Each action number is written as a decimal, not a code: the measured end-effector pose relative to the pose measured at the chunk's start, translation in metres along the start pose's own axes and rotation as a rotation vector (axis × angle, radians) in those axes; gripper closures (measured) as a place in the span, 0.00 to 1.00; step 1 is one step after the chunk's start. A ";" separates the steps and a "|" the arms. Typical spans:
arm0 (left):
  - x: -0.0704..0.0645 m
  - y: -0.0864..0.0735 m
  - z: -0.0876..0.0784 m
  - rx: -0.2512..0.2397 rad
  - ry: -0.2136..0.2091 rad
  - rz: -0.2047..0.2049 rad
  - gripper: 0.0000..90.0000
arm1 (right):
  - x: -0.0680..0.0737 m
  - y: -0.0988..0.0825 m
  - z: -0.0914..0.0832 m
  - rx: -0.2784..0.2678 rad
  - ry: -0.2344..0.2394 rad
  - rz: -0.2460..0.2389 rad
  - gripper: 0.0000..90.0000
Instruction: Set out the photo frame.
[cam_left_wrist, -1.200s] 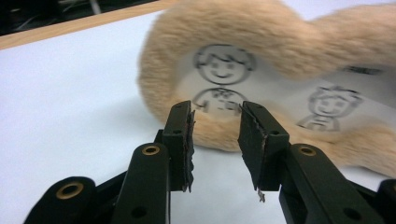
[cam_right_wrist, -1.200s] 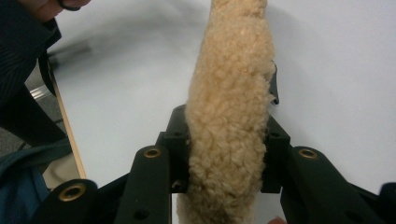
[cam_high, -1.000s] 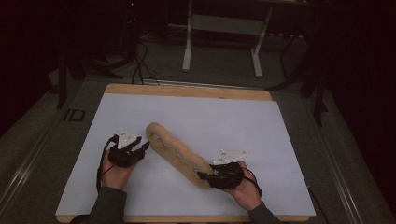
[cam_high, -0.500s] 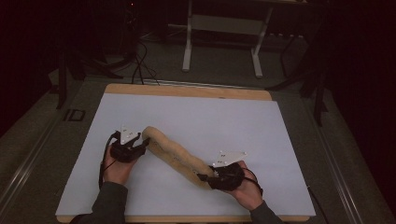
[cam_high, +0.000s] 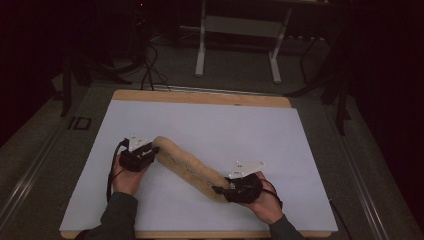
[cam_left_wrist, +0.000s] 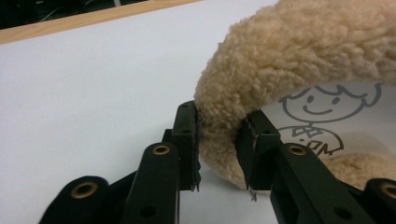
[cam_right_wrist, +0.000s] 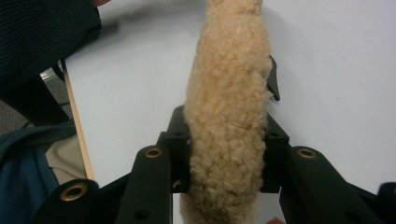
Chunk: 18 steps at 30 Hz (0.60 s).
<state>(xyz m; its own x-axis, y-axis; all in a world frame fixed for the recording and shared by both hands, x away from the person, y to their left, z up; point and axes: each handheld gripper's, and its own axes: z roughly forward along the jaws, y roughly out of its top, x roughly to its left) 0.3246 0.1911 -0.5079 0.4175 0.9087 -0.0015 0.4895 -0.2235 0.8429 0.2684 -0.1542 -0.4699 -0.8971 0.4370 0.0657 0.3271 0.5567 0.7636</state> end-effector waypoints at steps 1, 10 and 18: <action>0.000 0.000 0.000 0.001 0.002 -0.002 0.80 | 0.000 0.000 0.000 -0.001 0.001 0.002 0.72; -0.003 0.001 -0.001 0.017 0.020 -0.026 0.81 | -0.007 -0.004 0.000 0.041 0.002 0.093 0.56; -0.004 0.000 -0.003 0.026 0.032 -0.048 0.81 | -0.008 -0.007 0.002 0.076 0.023 0.106 0.51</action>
<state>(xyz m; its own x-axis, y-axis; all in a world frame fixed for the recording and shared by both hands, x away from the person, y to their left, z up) 0.3210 0.1887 -0.5061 0.3681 0.9295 -0.0241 0.5285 -0.1879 0.8279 0.2737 -0.1597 -0.4769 -0.8623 0.4808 0.1588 0.4416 0.5607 0.7004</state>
